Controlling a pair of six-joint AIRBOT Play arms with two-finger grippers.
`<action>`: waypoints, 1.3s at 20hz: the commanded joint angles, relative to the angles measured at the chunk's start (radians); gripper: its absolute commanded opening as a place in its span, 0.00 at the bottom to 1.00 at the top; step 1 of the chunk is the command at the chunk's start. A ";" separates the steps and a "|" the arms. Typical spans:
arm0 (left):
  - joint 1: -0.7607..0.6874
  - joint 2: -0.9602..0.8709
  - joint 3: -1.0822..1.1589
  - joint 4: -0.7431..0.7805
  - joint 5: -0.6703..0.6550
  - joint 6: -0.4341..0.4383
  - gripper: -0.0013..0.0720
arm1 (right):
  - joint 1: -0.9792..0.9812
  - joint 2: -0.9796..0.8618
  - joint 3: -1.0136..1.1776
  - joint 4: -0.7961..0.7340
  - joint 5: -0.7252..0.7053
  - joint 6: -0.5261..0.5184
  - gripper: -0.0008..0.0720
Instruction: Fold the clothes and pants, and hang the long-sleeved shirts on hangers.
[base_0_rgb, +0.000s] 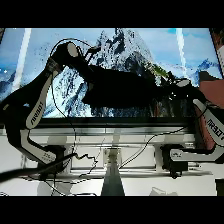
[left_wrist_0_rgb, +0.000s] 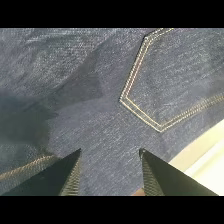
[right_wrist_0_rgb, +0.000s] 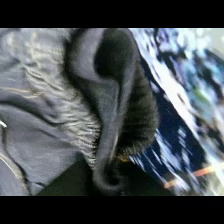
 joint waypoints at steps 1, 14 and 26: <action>-0.001 -0.004 0.001 0.000 0.009 0.000 0.60 | 0.043 -0.006 0.044 0.009 -0.089 0.000 0.06; 0.104 0.380 0.003 0.022 0.011 0.000 0.60 | -0.473 0.554 0.407 -0.684 0.110 0.438 0.06; 0.103 0.558 0.003 -0.019 0.011 0.000 0.60 | -1.140 0.808 0.405 -1.057 0.637 0.733 0.84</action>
